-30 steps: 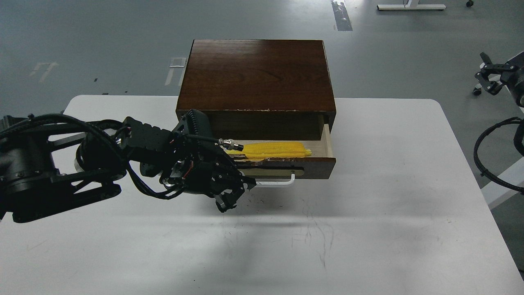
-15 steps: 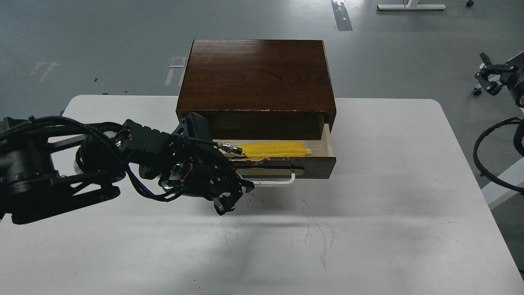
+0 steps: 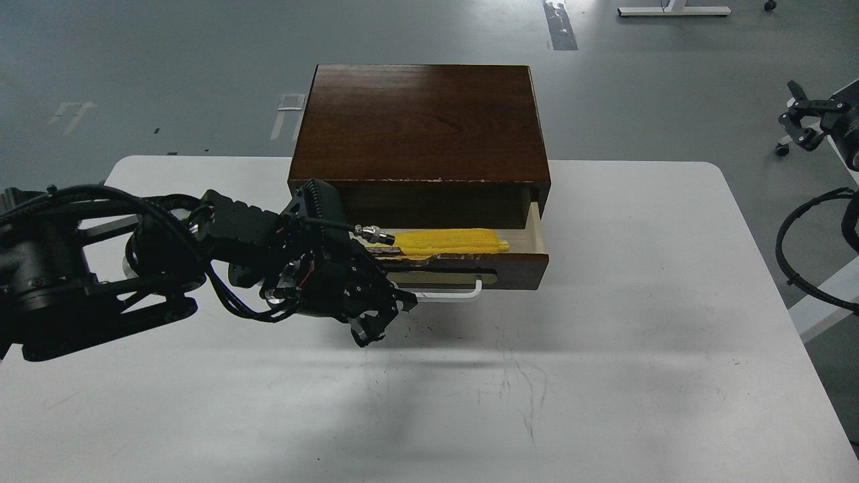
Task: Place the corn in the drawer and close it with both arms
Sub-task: 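Push the drawer into the box with the left gripper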
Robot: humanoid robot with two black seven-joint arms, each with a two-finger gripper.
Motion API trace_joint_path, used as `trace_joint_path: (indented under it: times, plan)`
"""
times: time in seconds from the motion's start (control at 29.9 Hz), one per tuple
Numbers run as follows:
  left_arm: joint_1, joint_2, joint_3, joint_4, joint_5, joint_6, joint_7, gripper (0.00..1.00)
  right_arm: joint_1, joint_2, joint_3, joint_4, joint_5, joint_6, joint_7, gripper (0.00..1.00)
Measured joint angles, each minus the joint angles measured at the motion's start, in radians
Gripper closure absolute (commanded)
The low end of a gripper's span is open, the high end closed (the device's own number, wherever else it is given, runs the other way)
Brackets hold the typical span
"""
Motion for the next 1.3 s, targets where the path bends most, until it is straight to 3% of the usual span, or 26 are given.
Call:
trace_joint_path:
  times: [1.3]
  plan:
    - [-0.014, -0.041, -0.009, 0.191, 0.000, 0.000, 0.000, 1.00, 0.036, -0.015, 0.011, 0.001, -0.002, 0.000, -0.008, 0.00]
